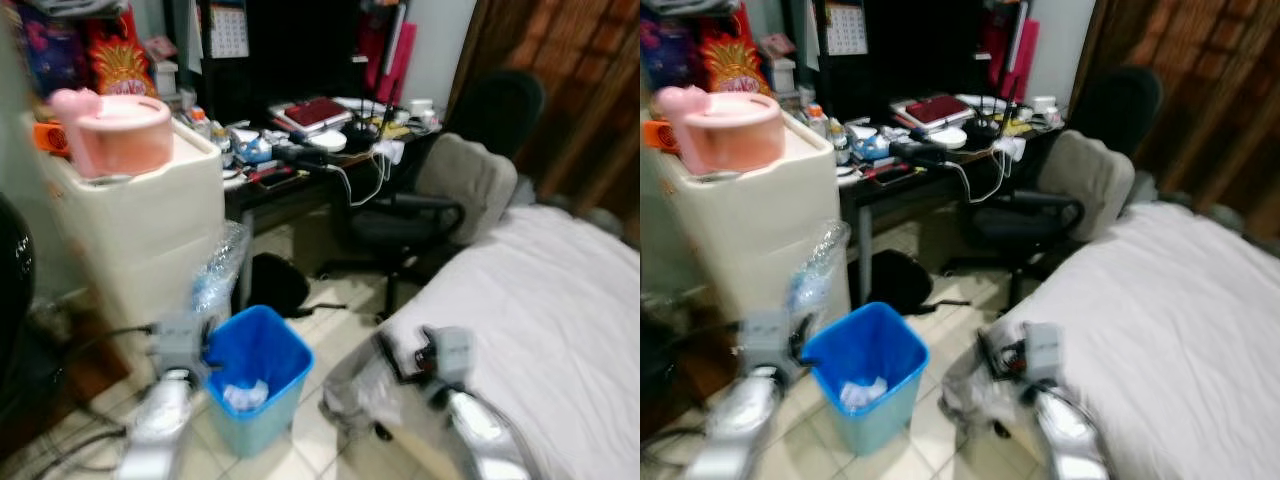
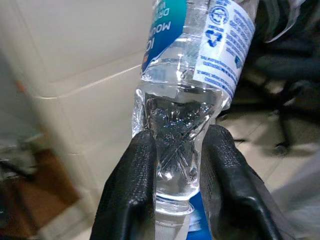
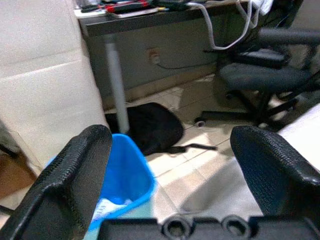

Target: Clean up the room

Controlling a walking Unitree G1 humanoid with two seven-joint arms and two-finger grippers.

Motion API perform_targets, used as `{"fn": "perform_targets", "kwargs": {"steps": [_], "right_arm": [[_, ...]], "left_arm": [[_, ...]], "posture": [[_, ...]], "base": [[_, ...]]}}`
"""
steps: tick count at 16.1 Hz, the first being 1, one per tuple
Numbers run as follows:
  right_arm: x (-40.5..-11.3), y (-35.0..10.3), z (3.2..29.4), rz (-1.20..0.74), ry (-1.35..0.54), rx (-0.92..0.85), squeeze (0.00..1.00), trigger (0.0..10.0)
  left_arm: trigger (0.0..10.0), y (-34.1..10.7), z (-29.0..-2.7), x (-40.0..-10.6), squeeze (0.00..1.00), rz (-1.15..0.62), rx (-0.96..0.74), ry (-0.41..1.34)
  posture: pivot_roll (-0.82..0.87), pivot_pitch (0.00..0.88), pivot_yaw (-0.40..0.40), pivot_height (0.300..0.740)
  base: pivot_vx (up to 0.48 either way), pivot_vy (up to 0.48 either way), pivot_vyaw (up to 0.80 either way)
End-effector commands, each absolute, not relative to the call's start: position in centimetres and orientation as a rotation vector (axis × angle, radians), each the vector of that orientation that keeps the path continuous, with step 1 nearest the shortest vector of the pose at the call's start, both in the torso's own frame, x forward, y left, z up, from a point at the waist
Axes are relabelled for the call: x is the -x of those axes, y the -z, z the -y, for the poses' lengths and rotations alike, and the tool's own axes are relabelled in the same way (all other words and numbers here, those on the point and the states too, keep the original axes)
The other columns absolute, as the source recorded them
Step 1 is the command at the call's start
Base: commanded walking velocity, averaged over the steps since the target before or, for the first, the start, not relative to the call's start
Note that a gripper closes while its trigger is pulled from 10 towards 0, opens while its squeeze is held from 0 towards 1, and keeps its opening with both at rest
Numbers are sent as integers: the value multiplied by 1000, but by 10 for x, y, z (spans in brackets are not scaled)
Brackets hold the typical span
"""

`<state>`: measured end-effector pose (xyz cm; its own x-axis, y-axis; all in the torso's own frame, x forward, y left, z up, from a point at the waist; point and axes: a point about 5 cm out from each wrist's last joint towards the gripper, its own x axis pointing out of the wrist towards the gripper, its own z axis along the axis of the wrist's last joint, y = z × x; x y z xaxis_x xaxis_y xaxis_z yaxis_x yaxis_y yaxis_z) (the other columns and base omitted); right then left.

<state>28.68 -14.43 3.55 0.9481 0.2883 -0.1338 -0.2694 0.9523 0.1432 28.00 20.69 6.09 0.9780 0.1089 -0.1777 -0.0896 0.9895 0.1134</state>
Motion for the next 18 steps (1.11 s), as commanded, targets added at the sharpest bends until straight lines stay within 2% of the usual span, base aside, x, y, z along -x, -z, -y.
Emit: {"fn": "perform_targets", "kwargs": {"steps": [1,3,7,10,12,15,18], "right_arm": [[-288,-35,158,-163,-250,-94,0,10000],[-289,-37,159,-145,-235,-94,0,10000],[-287,-33,160,-185,-235,-109,0,10000],[-285,-31,159,-194,-237,-73,0,10000],[-287,-36,158,-166,-246,-98,0,10000],[-285,-37,162,-168,-236,-92,0,10000],[-281,-36,162,-176,-252,-79,0,10000]], "left_arm": [[10000,-74,-194,-289,0,-119,-101,-58],[10000,-74,-191,-290,0,-122,-105,-44],[10000,-73,-180,-296,0,-130,-126,20],[10000,-62,-179,-311,0,-229,-182,74],[10000,-56,-183,-317,0,-289,-156,83],[10000,-45,-181,-323,0,-362,-173,122],[10000,-38,-174,-329,0,-464,-137,145]], "posture": [[149,23,-88,740],[149,26,-88,740],[137,35,-85,740],[128,47,-83,740],[112,51,-78,740],[91,63,-75,740],[67,65,-69,740]], "base": [[356,322,-800],[356,319,0],[362,314,-770],[0,0,-258],[0,0,0],[0,0,-788],[0,0,0]]}}
